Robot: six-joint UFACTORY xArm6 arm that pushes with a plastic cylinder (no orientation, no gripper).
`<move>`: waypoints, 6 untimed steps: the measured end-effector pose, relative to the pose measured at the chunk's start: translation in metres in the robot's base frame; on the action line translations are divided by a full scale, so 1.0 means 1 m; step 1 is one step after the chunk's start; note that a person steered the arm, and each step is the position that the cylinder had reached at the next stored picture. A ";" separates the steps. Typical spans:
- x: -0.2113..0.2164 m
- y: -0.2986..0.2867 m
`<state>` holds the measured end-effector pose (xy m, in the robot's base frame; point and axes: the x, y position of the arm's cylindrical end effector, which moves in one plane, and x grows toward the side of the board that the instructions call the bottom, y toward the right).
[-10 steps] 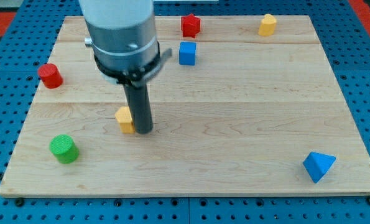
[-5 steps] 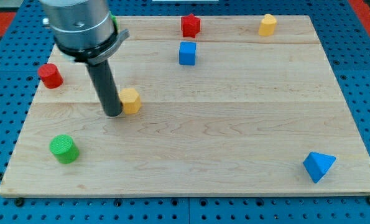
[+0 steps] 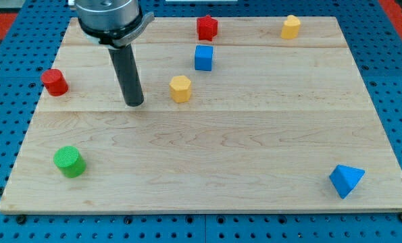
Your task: Move the yellow hexagon below the blue cube
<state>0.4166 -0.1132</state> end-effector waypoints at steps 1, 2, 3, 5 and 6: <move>-0.007 0.044; -0.007 0.087; -0.003 0.074; 0.012 -0.076; 0.012 -0.180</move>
